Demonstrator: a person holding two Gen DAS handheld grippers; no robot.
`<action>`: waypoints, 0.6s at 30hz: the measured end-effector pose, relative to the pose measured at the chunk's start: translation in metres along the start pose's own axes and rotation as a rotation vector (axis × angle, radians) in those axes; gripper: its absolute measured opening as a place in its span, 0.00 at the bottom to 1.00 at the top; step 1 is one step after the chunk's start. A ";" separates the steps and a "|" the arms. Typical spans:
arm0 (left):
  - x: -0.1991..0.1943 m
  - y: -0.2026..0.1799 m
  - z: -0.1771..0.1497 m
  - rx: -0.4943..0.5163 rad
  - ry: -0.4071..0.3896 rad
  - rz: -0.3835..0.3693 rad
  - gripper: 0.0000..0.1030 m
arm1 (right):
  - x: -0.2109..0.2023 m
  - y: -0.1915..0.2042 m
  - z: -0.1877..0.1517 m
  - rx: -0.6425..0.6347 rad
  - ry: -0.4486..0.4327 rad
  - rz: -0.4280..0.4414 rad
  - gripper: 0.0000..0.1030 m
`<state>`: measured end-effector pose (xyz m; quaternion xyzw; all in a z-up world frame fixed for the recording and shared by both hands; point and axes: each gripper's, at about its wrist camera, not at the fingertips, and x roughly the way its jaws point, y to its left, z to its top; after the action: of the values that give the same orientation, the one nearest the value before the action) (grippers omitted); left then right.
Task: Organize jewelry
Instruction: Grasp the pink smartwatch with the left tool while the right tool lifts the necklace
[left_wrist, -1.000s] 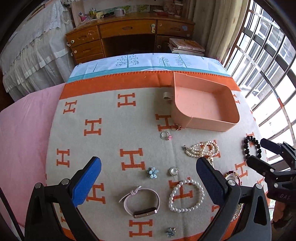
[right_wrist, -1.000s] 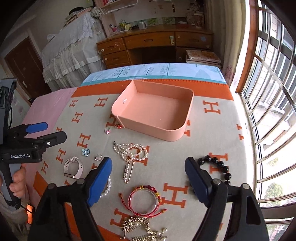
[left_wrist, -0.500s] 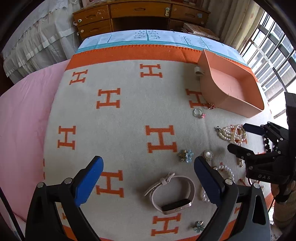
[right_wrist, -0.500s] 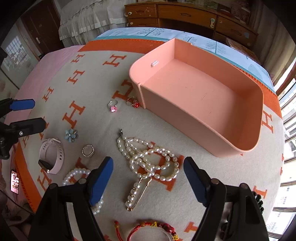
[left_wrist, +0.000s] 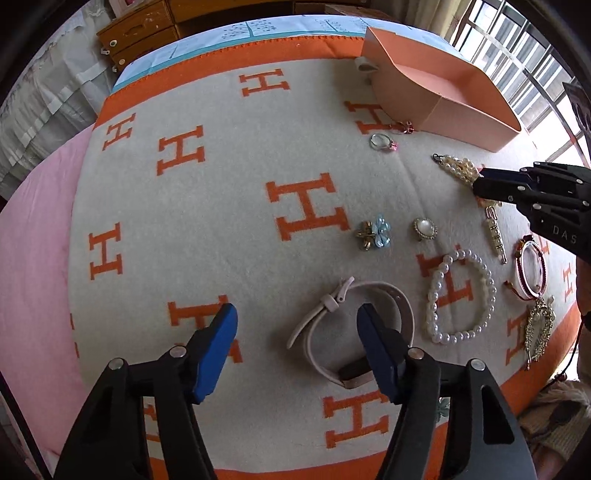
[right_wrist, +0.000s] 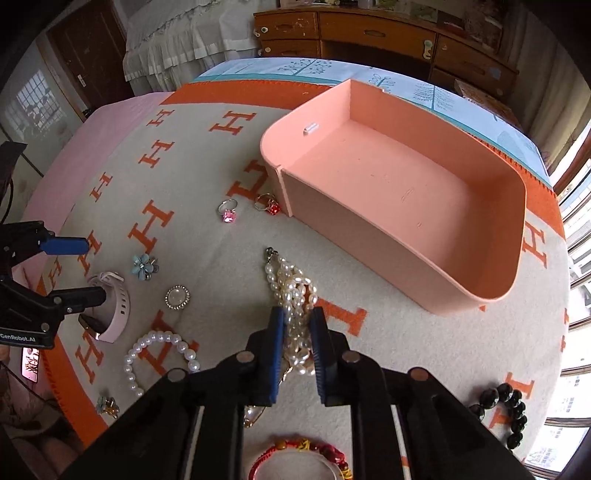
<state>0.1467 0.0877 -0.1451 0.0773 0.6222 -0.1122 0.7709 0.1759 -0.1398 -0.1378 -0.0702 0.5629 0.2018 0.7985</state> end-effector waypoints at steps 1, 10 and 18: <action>0.001 -0.001 0.000 0.006 0.004 -0.001 0.58 | -0.002 0.000 -0.001 0.005 -0.004 0.005 0.13; 0.005 -0.006 -0.001 0.032 0.020 -0.006 0.53 | -0.021 0.002 -0.004 0.026 -0.052 0.030 0.09; 0.009 -0.012 0.015 0.030 0.013 -0.004 0.35 | -0.037 0.003 -0.002 0.047 -0.097 0.067 0.09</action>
<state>0.1589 0.0718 -0.1501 0.0884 0.6256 -0.1226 0.7654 0.1622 -0.1473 -0.1037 -0.0229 0.5301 0.2182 0.8191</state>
